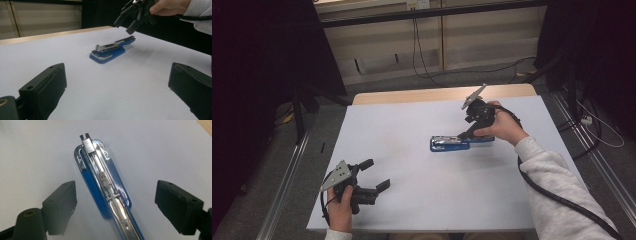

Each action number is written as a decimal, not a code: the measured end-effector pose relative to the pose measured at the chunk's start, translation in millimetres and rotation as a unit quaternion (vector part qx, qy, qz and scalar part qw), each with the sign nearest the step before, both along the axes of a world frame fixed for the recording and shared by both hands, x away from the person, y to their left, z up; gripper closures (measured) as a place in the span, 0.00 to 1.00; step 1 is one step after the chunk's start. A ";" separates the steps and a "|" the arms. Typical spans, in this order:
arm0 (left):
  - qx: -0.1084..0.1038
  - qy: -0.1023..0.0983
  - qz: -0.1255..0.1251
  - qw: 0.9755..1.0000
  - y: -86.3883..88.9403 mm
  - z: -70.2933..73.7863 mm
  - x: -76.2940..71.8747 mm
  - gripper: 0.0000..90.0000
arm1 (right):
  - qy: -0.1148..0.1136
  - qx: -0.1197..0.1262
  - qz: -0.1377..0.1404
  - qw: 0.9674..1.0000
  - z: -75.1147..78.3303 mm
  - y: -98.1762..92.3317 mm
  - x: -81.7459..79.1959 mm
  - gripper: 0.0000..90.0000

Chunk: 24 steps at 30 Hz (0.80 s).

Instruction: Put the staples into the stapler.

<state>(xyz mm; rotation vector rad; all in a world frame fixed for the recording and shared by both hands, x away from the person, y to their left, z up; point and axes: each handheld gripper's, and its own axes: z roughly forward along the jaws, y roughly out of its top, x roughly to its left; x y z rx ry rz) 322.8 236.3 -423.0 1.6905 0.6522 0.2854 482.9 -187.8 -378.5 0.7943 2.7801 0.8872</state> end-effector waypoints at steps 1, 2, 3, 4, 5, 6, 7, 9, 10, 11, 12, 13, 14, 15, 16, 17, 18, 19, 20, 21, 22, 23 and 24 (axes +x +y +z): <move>0.002 0.002 -0.002 1.000 -1.2 0.0 1.0 0.02 | -0.001 -0.003 -0.005 1.000 -0.1 -2.2 -0.8 0.17; 0.002 0.006 -0.002 1.000 -2.8 -0.2 1.8 0.02 | -0.001 -0.005 -0.007 1.000 -0.5 -3.7 -2.0 0.17; 0.004 0.008 -0.003 1.000 -4.0 -0.3 2.8 0.02 | -0.001 -0.007 -0.007 1.000 -0.8 -5.6 -3.1 0.17; 0.007 0.012 -0.005 1.000 -5.6 -0.5 3.6 0.02 | -0.002 -0.006 -0.010 1.000 -1.2 -7.6 -4.0 0.17; 0.012 0.014 -0.005 1.000 -6.8 -0.7 4.6 0.02 | -0.002 -0.003 -0.011 1.000 -1.7 -9.3 -5.1 0.17; 0.011 0.016 -0.004 1.000 -8.4 -1.1 4.9 0.02 | -0.003 -0.004 -0.013 1.000 -2.3 -10.8 -6.8 0.17; 0.015 0.018 -0.002 1.000 -9.9 -1.4 5.2 0.02 | -0.007 -0.004 -0.014 1.000 -3.1 -12.7 -7.6 0.16; 0.018 0.019 -0.002 1.000 -12.6 -1.5 6.2 0.02 | -0.008 -0.001 -0.020 1.000 -4.9 -16.1 -9.9 0.16; 0.021 0.021 -0.002 1.000 -14.1 -1.2 6.6 0.02 | -0.010 0.000 -0.023 1.000 -6.2 -17.8 -10.9 0.15; 0.026 0.020 -0.002 0.999 -15.7 -0.8 6.8 0.02 | -0.009 0.001 -0.028 1.000 -7.7 -19.6 -12.1 0.15; 0.029 0.020 -0.005 0.999 -17.5 -0.8 7.1 0.02 | -0.011 0.003 -0.028 1.000 -9.6 -21.6 -13.2 0.14; 0.028 0.022 -0.008 0.999 -19.0 -0.8 7.4 0.02 | -0.011 0.008 -0.029 0.999 -11.4 -23.1 -14.7 0.14; 0.031 0.023 -0.011 0.999 -20.3 -0.8 7.9 0.02 | -0.014 0.009 -0.032 0.999 -12.7 -25.2 -16.2 0.14; 0.032 0.023 -0.014 0.999 -22.0 -0.9 8.6 0.02 | -0.021 0.008 -0.038 0.999 -13.9 -27.1 -18.0 0.14; 0.032 0.022 -0.013 0.999 -23.6 -1.0 9.2 0.02 | -0.021 0.011 -0.041 0.999 -14.8 -29.2 -20.0 0.14; 0.032 0.024 -0.013 0.999 -25.4 -1.1 10.2 0.02 | -0.023 0.015 -0.044 0.999 -15.6 -31.9 -22.0 0.14; 0.031 0.026 -0.011 0.999 -27.3 -1.0 10.9 0.02 | -0.026 0.022 -0.051 0.998 -16.7 -34.4 -24.3 0.14; 0.032 0.027 -0.009 0.999 -29.3 -0.8 11.9 0.02 | -0.027 0.026 -0.054 0.998 -17.9 -37.0 -26.1 0.14; 0.032 0.029 -0.012 0.999 -31.2 -0.8 13.6 0.02 | -0.025 0.026 -0.056 0.998 -19.1 -39.1 -27.3 0.14; 0.034 0.029 -0.009 0.999 -33.4 -0.6 14.9 0.02 | -0.023 0.019 -0.059 0.998 -19.5 -41.5 -27.8 0.14; 0.033 0.030 -0.006 0.999 -35.8 -0.3 15.9 0.02 | -0.026 0.016 -0.064 0.997 -19.5 -44.0 -28.5 0.13; 0.033 0.032 -0.008 0.999 -37.9 -0.3 17.1 0.02 | -0.030 0.020 -0.068 0.997 -19.4 -46.4 -29.6 0.13; 0.032 0.035 -0.009 0.999 -39.6 -0.4 18.4 0.03 | -0.029 0.025 -0.070 0.997 -19.3 -48.8 -30.7 0.13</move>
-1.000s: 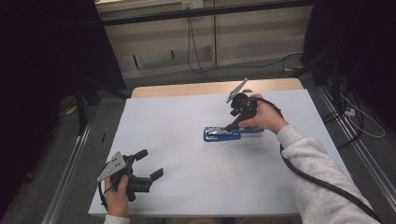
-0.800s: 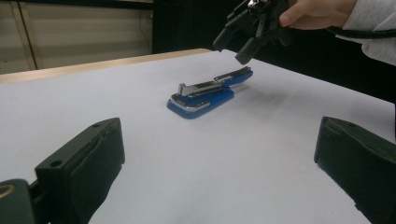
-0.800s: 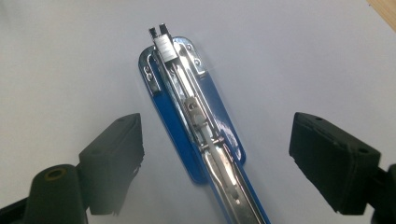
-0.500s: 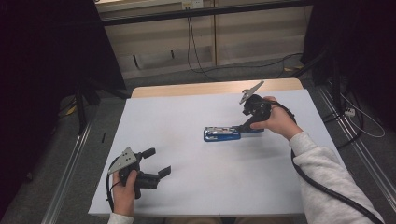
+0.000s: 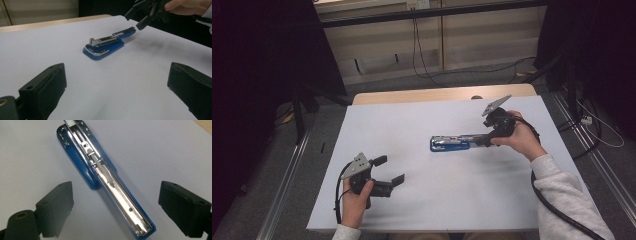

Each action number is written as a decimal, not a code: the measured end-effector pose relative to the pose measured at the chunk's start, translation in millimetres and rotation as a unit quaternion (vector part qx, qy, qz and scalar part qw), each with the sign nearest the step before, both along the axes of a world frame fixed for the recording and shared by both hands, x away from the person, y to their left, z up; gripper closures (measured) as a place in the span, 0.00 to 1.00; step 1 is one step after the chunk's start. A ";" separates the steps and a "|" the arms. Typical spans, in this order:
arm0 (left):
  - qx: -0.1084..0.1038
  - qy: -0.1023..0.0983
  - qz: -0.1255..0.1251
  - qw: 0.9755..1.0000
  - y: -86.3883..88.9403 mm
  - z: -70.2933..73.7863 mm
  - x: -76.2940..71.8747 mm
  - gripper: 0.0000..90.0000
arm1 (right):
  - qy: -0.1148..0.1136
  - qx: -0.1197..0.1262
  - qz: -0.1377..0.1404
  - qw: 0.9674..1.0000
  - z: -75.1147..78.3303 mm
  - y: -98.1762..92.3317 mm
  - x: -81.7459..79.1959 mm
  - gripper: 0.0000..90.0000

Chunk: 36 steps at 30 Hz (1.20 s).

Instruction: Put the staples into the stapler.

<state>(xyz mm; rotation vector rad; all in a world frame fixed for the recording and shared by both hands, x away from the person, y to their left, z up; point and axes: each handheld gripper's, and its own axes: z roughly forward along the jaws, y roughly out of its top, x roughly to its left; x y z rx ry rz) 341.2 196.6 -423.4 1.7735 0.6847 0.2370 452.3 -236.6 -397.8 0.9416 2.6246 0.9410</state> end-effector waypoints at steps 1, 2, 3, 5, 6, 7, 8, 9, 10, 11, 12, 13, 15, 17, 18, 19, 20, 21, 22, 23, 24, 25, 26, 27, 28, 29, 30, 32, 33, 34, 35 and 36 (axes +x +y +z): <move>-0.003 0.002 0.001 1.000 -2.0 -0.4 1.4 0.03 | 0.001 0.002 -0.002 1.000 0.1 -2.0 -1.3 0.13; -0.001 0.004 0.000 1.000 -3.9 -0.7 2.8 0.03 | -0.002 0.001 -0.003 1.000 0.3 -4.0 -2.2 0.13; 0.000 0.004 -0.001 1.000 -5.9 -0.8 4.3 0.03 | -0.001 0.002 -0.006 1.000 0.8 -5.7 -3.1 0.13; 0.002 0.010 -0.002 1.000 -10.8 -0.9 6.8 0.03 | -0.006 0.004 -0.013 1.000 1.6 -9.7 -4.4 0.13; 0.006 0.012 -0.001 1.000 -13.3 -0.9 8.7 0.03 | -0.007 0.007 -0.015 1.000 1.9 -11.9 -5.2 0.13; 0.008 0.014 -0.002 1.000 -16.5 -1.1 10.2 0.03 | -0.007 0.012 -0.018 1.000 1.9 -14.5 -6.0 0.13; 0.013 0.014 0.000 1.000 -19.3 -1.1 11.7 0.03 | -0.007 0.016 -0.023 1.000 1.6 -16.4 -7.1 0.13; 0.015 0.016 0.000 1.000 -22.1 -1.2 13.5 0.03 | -0.008 0.015 -0.023 1.000 1.2 -18.1 -8.2 0.13; 0.019 0.015 0.005 1.000 -24.9 -1.1 14.8 0.03 | -0.009 0.014 -0.024 1.000 0.5 -19.5 -9.4 0.13; 0.016 0.017 0.002 1.000 -27.3 -1.3 16.2 0.03 | -0.010 0.013 -0.027 1.000 0.2 -21.4 -10.3 0.13; 0.015 0.019 0.000 1.000 -29.3 -1.6 17.7 0.03 | -0.007 0.016 -0.029 0.999 -0.3 -23.0 -11.3 0.13; 0.013 0.022 0.000 1.000 -31.6 -1.8 19.3 0.03 | -0.008 0.018 -0.029 0.999 -1.3 -24.4 -12.1 0.13; 0.017 0.025 0.002 1.000 -36.4 -1.5 22.5 0.03 | -0.005 0.016 -0.032 0.999 -3.4 -26.0 -14.2 0.13; 0.018 0.028 0.001 0.999 -40.2 -1.4 26.0 0.03 | -0.006 0.013 -0.032 0.999 -5.2 -27.2 -16.1 0.13; 0.020 0.029 0.004 0.999 -42.1 -1.6 27.5 0.03 | -0.008 0.014 -0.029 0.999 -5.5 -27.9 -16.8 0.13; 0.018 0.031 0.005 0.999 -44.1 -2.1 29.0 0.03 | -0.008 0.016 -0.031 0.999 -5.2 -28.7 -17.7 0.13; 0.017 0.032 0.003 0.999 -45.4 -2.7 30.6 0.03 | -0.009 0.017 -0.035 0.999 -5.1 -30.0 -18.3 0.13; 0.019 0.032 0.006 0.999 -46.8 -3.5 31.9 0.03 | -0.009 0.017 -0.037 0.999 -4.9 -31.1 -18.9 0.13; 0.016 0.034 0.009 0.999 -48.8 -4.6 33.1 0.03 | -0.012 0.018 -0.037 0.999 -4.6 -32.4 -19.7 0.13; 0.015 0.036 0.006 0.999 -50.2 -5.9 34.6 0.03 | -0.011 0.022 -0.040 0.999 -4.4 -33.5 -20.5 0.13; 0.019 0.037 0.006 0.999 -51.9 -7.1 36.0 0.03 | -0.011 0.025 -0.040 0.999 -4.6 -34.6 -21.3 0.13; 0.027 0.038 0.008 0.999 -53.7 -7.7 37.4 0.03 | -0.013 0.025 -0.041 0.999 -4.6 -35.7 -22.1 0.13; 0.032 0.038 0.009 0.999 -55.4 -8.4 39.1 0.03 | -0.013 0.026 -0.042 0.999 -4.5 -36.9 -23.0 0.13; 0.034 0.039 0.011 0.999 -57.3 -8.8 40.6 0.03 | -0.013 0.028 -0.045 0.999 -4.8 -38.4 -23.8 0.13; 0.034 0.040 0.012 0.999 -59.1 -9.1 42.2 0.03 | -0.013 0.029 -0.046 0.998 -5.3 -39.9 -24.3 0.13; 0.034 0.041 0.011 0.999 -60.9 -9.3 43.7 0.03 | -0.013 0.031 -0.048 0.998 -6.0 -41.3 -24.8 0.13; 0.035 0.043 0.009 0.998 -62.5 -9.7 45.4 0.03 | -0.014 0.030 -0.049 0.998 -6.6 -42.7 -25.3 0.13; 0.037 0.045 0.012 0.998 -65.5 -10.9 48.8 0.03 | -0.013 0.031 -0.051 0.998 -7.5 -44.8 -26.0 0.13; 0.034 0.046 0.015 0.998 -66.9 -11.8 50.3 0.03 | -0.015 0.029 -0.053 0.998 -7.7 -45.8 -26.3 0.13; 0.033 0.047 0.015 0.998 -67.4 -12.6 51.8 0.03 | -0.014 0.031 -0.056 0.998 -8.1 -46.7 -26.4 0.13; 0.033 0.046 0.016 0.998 -67.7 -13.5 53.3 0.03 | -0.015 0.028 -0.058 0.998 -8.3 -47.6 -26.3 0.14; 0.036 0.048 0.019 0.998 -68.0 -14.0 54.6 0.03 | -0.016 0.027 -0.059 0.998 -8.4 -48.4 -26.2 0.14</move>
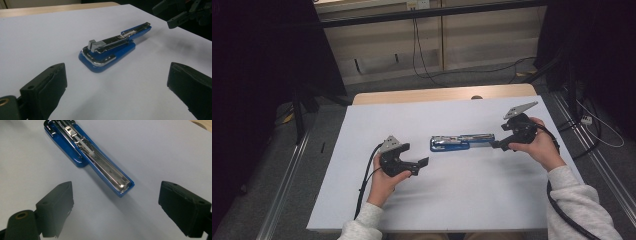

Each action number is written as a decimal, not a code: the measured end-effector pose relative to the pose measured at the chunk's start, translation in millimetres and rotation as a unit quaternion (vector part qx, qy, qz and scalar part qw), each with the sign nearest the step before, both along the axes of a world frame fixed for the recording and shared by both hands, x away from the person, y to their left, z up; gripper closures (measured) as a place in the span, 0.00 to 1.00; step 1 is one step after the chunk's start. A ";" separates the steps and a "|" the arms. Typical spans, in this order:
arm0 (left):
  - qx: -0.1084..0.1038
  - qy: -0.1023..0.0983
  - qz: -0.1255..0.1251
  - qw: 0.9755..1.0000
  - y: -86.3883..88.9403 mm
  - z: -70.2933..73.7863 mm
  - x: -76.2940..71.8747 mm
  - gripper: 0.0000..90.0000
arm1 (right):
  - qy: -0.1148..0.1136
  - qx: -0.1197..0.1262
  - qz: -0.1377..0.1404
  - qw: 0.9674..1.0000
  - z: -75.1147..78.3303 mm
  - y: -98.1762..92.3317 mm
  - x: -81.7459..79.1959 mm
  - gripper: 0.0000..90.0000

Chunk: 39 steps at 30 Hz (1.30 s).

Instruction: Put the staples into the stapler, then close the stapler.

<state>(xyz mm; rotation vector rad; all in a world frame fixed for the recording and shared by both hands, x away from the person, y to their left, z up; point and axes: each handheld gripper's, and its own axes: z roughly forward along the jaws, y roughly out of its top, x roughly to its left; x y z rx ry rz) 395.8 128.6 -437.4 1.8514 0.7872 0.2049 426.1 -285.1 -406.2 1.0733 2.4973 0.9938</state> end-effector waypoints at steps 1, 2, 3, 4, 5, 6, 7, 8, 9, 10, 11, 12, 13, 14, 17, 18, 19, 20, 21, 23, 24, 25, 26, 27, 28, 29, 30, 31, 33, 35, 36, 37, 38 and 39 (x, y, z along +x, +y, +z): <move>0.001 0.004 0.002 1.000 -0.8 -0.3 1.5 0.03 | 0.000 0.002 -0.002 1.000 -0.3 -0.6 0.2 0.14; 0.006 0.003 0.003 1.000 -1.4 -0.2 2.8 0.03 | -0.001 0.003 -0.003 1.000 -0.5 -0.9 0.3 0.14; 0.006 0.004 0.003 1.000 -2.6 -0.4 3.9 0.03 | -0.001 0.004 -0.002 1.000 -0.6 -1.2 0.3 0.14; 0.008 0.002 0.003 1.000 -2.8 -0.4 5.2 0.03 | -0.003 0.005 -0.001 1.000 -0.6 -1.4 0.2 0.14; 0.009 0.003 0.003 1.000 -3.1 -0.5 6.5 0.03 | -0.003 0.006 -0.004 1.000 -0.3 -1.7 -0.1 0.14; 0.008 0.005 0.005 1.000 -3.6 -1.1 7.5 0.03 | -0.002 0.005 -0.005 1.000 -0.1 -2.2 -0.2 0.13; 0.009 0.005 0.006 1.000 -3.9 -1.9 8.4 0.03 | -0.003 0.006 -0.004 1.000 0.1 -2.5 -0.6 0.13; 0.011 0.005 0.008 1.000 -4.4 -2.6 9.3 0.03 | -0.002 0.006 -0.004 1.000 0.3 -3.4 -0.9 0.13; 0.014 0.005 0.009 1.000 -4.8 -3.2 10.0 0.03 | -0.003 0.006 -0.005 1.000 0.1 -4.4 -1.0 0.13; 0.018 0.004 0.010 1.000 -5.0 -3.6 10.8 0.03 | -0.004 0.006 -0.006 1.000 0.2 -5.3 -1.1 0.14; 0.018 0.004 0.011 1.000 -5.4 -3.9 11.1 0.03 | -0.005 0.009 -0.006 1.000 0.2 -6.6 -1.0 0.14; 0.019 0.003 0.012 1.000 -5.5 -4.2 11.6 0.03 | -0.005 0.011 -0.010 1.000 -0.1 -7.6 -1.1 0.14; 0.019 0.004 0.013 1.000 -5.6 -4.4 12.3 0.04 | -0.004 0.011 -0.011 1.000 -0.5 -8.3 -1.3 0.14; 0.023 0.002 0.012 1.000 -5.8 -4.5 13.0 0.04 | -0.002 0.008 -0.010 1.000 -1.1 -8.7 -1.4 0.14; 0.029 0.003 0.017 0.999 -7.7 -5.3 14.6 0.07 | -0.002 0.006 -0.011 1.000 -3.1 -9.9 -1.2 0.16; 0.030 0.002 0.017 0.999 -8.4 -5.7 15.3 0.08 | -0.002 0.006 -0.011 1.000 -3.4 -10.6 -1.0 0.17; 0.037 -0.001 0.019 0.999 -9.0 -6.0 16.2 0.10 | -0.002 0.008 -0.012 1.000 -3.7 -11.1 -0.9 0.18; 0.041 -0.002 0.023 0.999 -9.8 -6.5 17.2 0.13 | -0.001 0.007 -0.013 1.000 -3.9 -11.6 -1.3 0.21; 0.042 0.000 0.024 0.999 -10.2 -7.0 18.6 0.14 | -0.001 0.004 -0.011 1.000 -4.5 -12.0 -1.5 0.23; 0.049 0.003 0.031 0.998 -10.9 -7.7 21.0 0.18 | 0.002 -0.004 -0.010 1.000 -5.8 -12.7 -1.8 0.25; 0.057 0.000 0.033 0.998 -10.9 -7.7 22.2 0.19 | 0.003 -0.006 -0.011 1.000 -6.4 -13.3 -1.8 0.27; 0.054 0.001 0.035 0.998 -11.2 -8.0 23.3 0.21 | 0.004 -0.002 -0.011 1.000 -7.1 -14.0 -1.8 0.30; 0.053 0.002 0.034 0.998 -11.2 -8.2 24.3 0.25 | 0.004 0.002 -0.013 1.000 -8.0 -14.4 -1.9 0.32; 0.055 0.002 0.038 0.998 -11.7 -8.6 25.3 0.29 | 0.003 0.001 -0.014 1.000 -9.0 -14.6 -2.1 0.33; 0.061 0.002 0.042 0.997 -11.6 -8.7 26.6 0.33 | 0.006 0.000 -0.013 1.000 -10.2 -14.6 -2.4 0.37; 0.060 0.002 0.044 0.997 -12.1 -9.2 27.7 0.39 | 0.009 -0.003 -0.013 1.000 -11.6 -15.1 -2.4 0.39; 0.063 0.003 0.047 0.997 -12.4 -9.8 29.3 0.42 | 0.013 -0.006 -0.016 1.000 -12.3 -15.1 -2.7 0.42; 0.070 0.005 0.053 0.996 -12.7 -10.3 30.4 0.45 | 0.011 -0.009 -0.013 1.000 -13.1 -15.4 -2.8 0.45; 0.068 0.009 0.051 0.996 -14.0 -12.1 32.5 0.56 | 0.014 -0.010 -0.014 1.000 -13.5 -16.5 -3.3 0.51; 0.072 0.007 0.048 0.996 -15.8 -13.9 34.0 0.63 | 0.013 -0.007 -0.017 1.000 -14.1 -18.2 -3.7 0.55; 0.073 0.011 0.048 0.996 -16.7 -14.7 35.1 0.65 | 0.015 -0.008 -0.018 1.000 -14.4 -19.2 -3.9 0.59; 0.073 0.013 0.047 0.996 -17.3 -15.4 36.1 0.66 | 0.015 -0.010 -0.015 1.000 -14.6 -19.8 -4.3 0.62; 0.078 0.016 0.045 0.996 -18.1 -15.9 37.1 0.71 | 0.015 -0.012 -0.017 1.000 -15.2 -20.3 -4.6 0.64; 0.077 0.018 0.044 0.996 -19.7 -16.5 37.9 0.73 | 0.016 -0.015 -0.021 1.000 -16.3 -21.1 -4.3 0.66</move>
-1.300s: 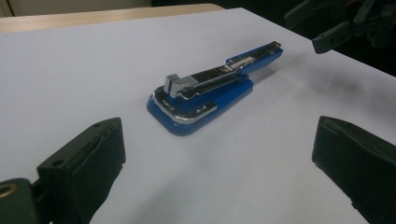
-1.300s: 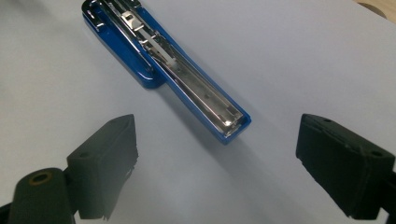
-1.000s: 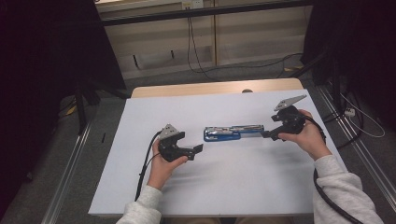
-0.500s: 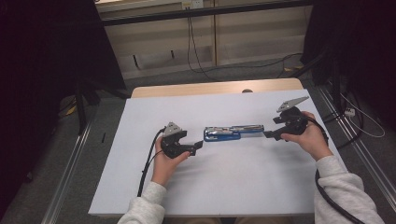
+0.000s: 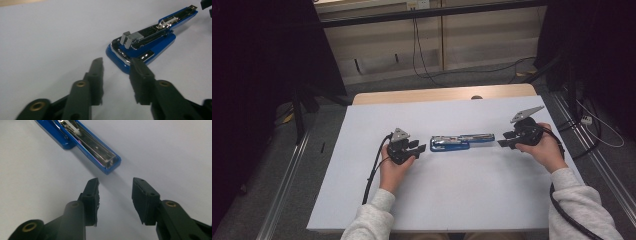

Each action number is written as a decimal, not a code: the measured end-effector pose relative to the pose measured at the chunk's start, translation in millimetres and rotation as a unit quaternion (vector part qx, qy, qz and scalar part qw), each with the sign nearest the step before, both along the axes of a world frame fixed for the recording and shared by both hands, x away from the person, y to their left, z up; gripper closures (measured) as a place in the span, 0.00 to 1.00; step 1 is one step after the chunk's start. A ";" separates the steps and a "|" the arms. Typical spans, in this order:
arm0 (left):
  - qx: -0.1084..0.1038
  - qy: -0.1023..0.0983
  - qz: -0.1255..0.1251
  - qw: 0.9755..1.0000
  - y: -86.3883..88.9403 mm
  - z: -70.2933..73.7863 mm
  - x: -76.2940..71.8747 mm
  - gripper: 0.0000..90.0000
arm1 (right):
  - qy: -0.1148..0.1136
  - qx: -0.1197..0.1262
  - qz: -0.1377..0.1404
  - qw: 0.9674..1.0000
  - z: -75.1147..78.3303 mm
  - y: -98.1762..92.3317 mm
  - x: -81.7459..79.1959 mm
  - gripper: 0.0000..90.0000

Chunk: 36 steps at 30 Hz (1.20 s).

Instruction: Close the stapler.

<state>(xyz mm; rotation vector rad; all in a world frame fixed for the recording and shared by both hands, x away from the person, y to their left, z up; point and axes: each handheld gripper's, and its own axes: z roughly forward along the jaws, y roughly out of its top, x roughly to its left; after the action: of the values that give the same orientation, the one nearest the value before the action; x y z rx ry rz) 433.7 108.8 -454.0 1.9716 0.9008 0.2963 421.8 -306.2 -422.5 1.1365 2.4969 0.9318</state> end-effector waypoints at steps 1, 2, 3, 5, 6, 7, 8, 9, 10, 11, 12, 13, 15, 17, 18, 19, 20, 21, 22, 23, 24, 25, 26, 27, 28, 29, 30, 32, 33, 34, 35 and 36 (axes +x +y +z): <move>0.000 0.001 -0.001 1.000 -1.7 -0.7 0.6 0.74 | 0.003 -0.004 -0.001 1.000 -1.1 -0.7 0.0 0.69; 0.003 0.007 -0.005 1.000 -2.3 -1.3 2.0 0.80 | 0.003 -0.005 0.000 1.000 -2.4 -1.3 -0.2 0.73; 0.004 0.010 -0.003 1.000 -3.2 -2.2 2.8 0.82 | 0.004 -0.006 0.001 1.000 -3.6 -1.8 -0.4 0.76; 0.007 0.014 -0.008 1.000 -5.8 -3.5 3.9 0.89 | 0.007 -0.008 0.001 1.000 -5.9 -1.6 -0.6 0.82; 0.014 0.013 -0.010 1.000 -6.7 -4.0 4.7 0.90 | 0.006 -0.011 -0.001 1.000 -6.8 -1.3 -0.7 0.85; 0.009 0.015 -0.011 1.000 -8.1 -4.7 5.2 0.92 | 0.003 -0.014 -0.002 1.000 -7.4 -0.7 -0.5 0.88; 0.013 0.014 -0.013 1.000 -9.0 -5.3 6.1 0.94 | 0.002 -0.015 -0.003 1.000 -7.8 -0.1 -0.4 0.92; 0.017 0.015 -0.013 1.000 -10.2 -5.7 6.7 0.95 | 0.001 -0.013 -0.006 1.000 -8.0 0.4 -0.3 0.96; 0.015 0.016 -0.013 1.000 -11.6 -6.7 7.7 0.96 | 0.000 -0.011 -0.005 1.000 -8.5 1.4 -0.2 0.98; 0.021 0.018 -0.012 1.000 -12.4 -7.1 8.7 0.96 | 0.001 -0.013 -0.002 1.000 -9.0 3.3 -0.1 1.00; 0.027 0.021 -0.010 0.999 -13.6 -7.4 9.4 0.98 | 0.000 -0.016 -0.003 1.000 -9.9 5.5 -0.1 1.00; 0.028 0.019 -0.012 0.999 -14.0 -7.8 11.1 0.98 | 0.002 -0.019 0.000 1.000 -11.2 7.8 0.4 1.00; 0.026 0.023 -0.008 0.999 -15.4 -8.6 13.0 0.99 | 0.004 -0.023 -0.001 1.000 -14.2 11.1 1.4 1.00; 0.031 0.027 -0.009 0.999 -16.7 -9.2 15.0 0.99 | 0.008 -0.026 -0.002 1.000 -16.8 13.0 2.7 1.00; 0.032 0.028 -0.008 0.999 -17.1 -9.4 15.6 0.99 | 0.009 -0.025 -0.004 1.000 -17.3 14.0 2.7 1.00; 0.033 0.030 -0.008 0.999 -17.9 -9.7 15.8 1.00 | 0.009 -0.027 -0.002 1.000 -17.7 15.0 2.9 1.00; 0.038 0.030 -0.008 0.999 -18.3 -9.5 16.1 1.00 | 0.008 -0.030 -0.001 1.000 -18.0 15.9 3.3 1.00; 0.041 0.030 -0.006 0.999 -19.1 -9.7 16.1 1.00 | 0.007 -0.030 -0.004 1.000 -17.8 16.5 3.4 1.00; 0.046 0.031 -0.010 0.998 -19.6 -9.7 16.6 1.00 | 0.007 -0.026 -0.004 1.000 -18.2 16.6 3.9 1.00; 0.051 0.031 -0.010 0.998 -20.8 -10.0 16.7 1.00 | 0.008 -0.024 -0.007 1.000 -19.0 16.6 4.7 1.00; 0.052 0.032 -0.011 0.998 -21.6 -10.0 16.7 1.00 | 0.008 -0.028 -0.012 0.999 -19.8 16.7 5.2 1.00; 0.049 0.033 -0.011 0.998 -21.8 -10.0 16.8 1.00 | 0.009 -0.028 -0.011 0.999 -20.9 17.0 5.8 1.00; 0.050 0.033 -0.012 0.998 -22.0 -10.1 17.0 1.00 | 0.012 -0.026 -0.008 1.000 -21.9 17.4 6.3 1.00; 0.055 0.031 -0.014 0.998 -22.3 -9.9 16.9 1.00 | 0.011 -0.023 -0.010 1.000 -23.0 17.7 6.7 1.00; 0.057 0.029 -0.014 0.998 -23.1 -9.9 16.6 1.00 | 0.011 -0.022 -0.011 1.000 -23.2 18.2 7.0 1.00; 0.056 0.029 -0.015 0.998 -23.3 -10.0 16.9 1.00 | 0.010 -0.023 -0.010 1.000 -23.1 18.7 7.6 1.00; 0.054 0.031 -0.015 0.998 -23.2 -10.1 17.2 1.00 | 0.008 -0.022 -0.013 1.000 -22.7 19.3 7.8 1.00; 0.053 0.032 -0.016 0.998 -23.0 -10.0 18.2 1.00 | 0.010 -0.018 -0.011 1.000 -23.3 20.2 9.1 1.00; 0.053 0.032 -0.016 0.998 -23.3 -10.0 18.3 0.99 | 0.008 -0.018 -0.012 1.000 -23.6 20.6 9.4 1.00; 0.055 0.030 -0.016 0.998 -23.6 -10.1 18.1 0.99 | 0.008 -0.016 -0.011 1.000 -23.6 21.0 9.7 1.00; 0.052 0.032 -0.017 0.998 -24.1 -10.2 17.6 0.99 | 0.010 -0.015 -0.009 1.000 -23.5 21.5 9.9 1.00; 0.054 0.029 -0.021 0.998 -24.1 -10.1 17.6 0.99 | 0.007 -0.016 -0.012 1.000 -23.4 21.8 9.9 1.00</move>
<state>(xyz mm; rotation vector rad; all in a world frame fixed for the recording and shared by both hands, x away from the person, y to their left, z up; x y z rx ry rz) 451.4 84.8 -464.1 2.1065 0.8949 0.2691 431.7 -284.3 -445.9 1.1635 2.4943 0.8766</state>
